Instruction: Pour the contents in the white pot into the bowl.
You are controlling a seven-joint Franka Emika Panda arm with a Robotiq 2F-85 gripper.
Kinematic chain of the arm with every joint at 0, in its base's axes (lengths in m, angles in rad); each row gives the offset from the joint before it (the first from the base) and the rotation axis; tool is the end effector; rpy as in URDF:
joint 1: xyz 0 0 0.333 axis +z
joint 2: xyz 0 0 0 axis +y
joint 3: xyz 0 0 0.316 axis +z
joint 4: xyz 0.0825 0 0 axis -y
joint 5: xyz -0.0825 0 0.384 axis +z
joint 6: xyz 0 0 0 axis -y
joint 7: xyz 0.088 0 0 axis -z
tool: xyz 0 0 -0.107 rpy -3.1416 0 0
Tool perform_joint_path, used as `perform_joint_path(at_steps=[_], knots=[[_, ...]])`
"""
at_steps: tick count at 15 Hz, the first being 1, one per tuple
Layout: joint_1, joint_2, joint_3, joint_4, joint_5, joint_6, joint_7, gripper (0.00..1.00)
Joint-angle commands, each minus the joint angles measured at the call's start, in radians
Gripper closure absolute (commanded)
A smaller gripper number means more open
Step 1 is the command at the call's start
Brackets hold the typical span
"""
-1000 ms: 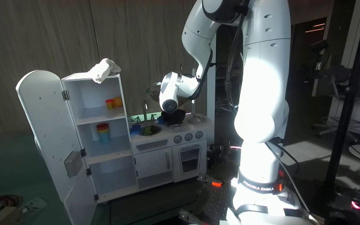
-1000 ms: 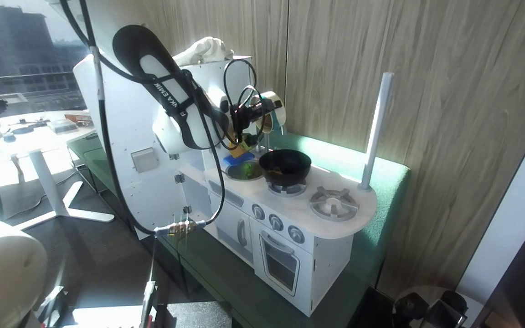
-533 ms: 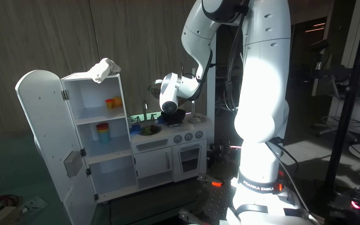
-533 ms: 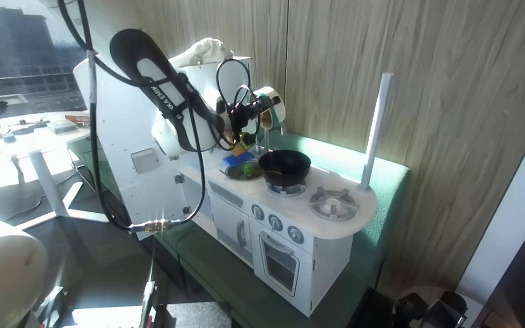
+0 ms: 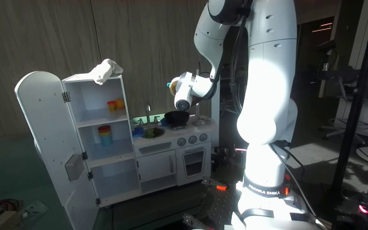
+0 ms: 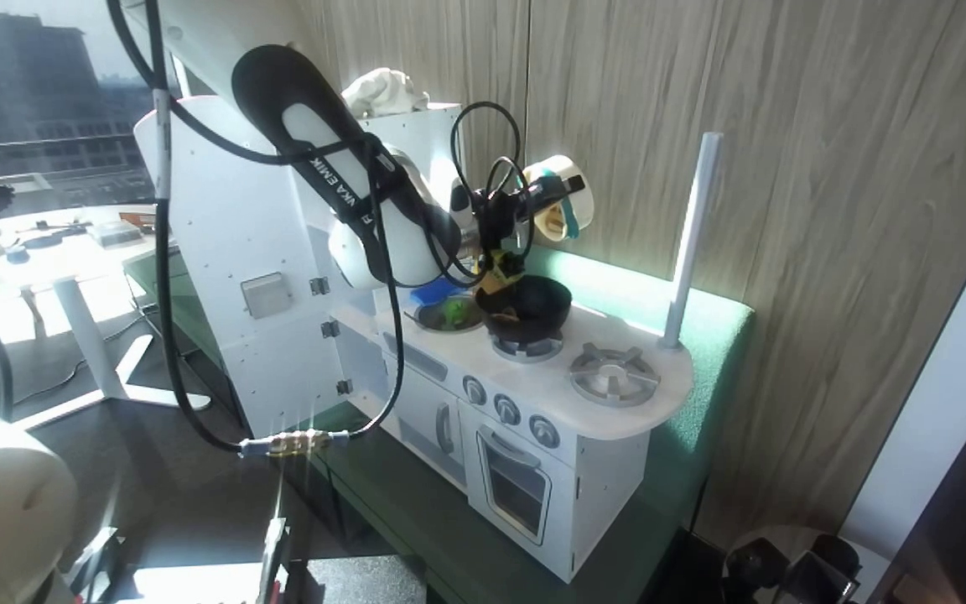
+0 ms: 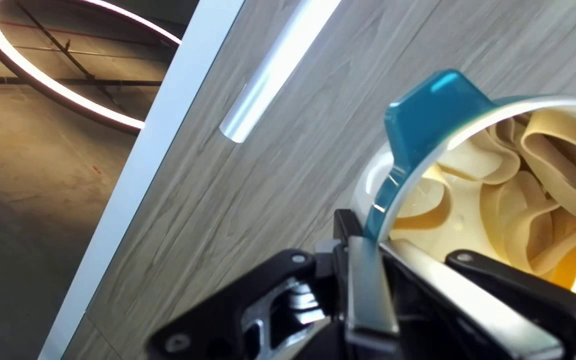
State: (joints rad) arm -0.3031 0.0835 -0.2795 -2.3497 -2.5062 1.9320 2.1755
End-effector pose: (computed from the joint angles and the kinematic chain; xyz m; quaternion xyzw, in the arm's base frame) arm 0.4300 -0.3313 0.3507 0.5895 -0.1846 0.5011 0.6061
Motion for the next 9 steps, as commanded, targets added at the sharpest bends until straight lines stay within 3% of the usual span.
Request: perform_joint_path(at_steps=[1,9], knots=[[0.005,-0.004,0.011,0.028,-0.005,-0.022,0.026,0.99],[-0.05,0.064,-0.018,0.026,-0.01,0.093,0.023,0.99]])
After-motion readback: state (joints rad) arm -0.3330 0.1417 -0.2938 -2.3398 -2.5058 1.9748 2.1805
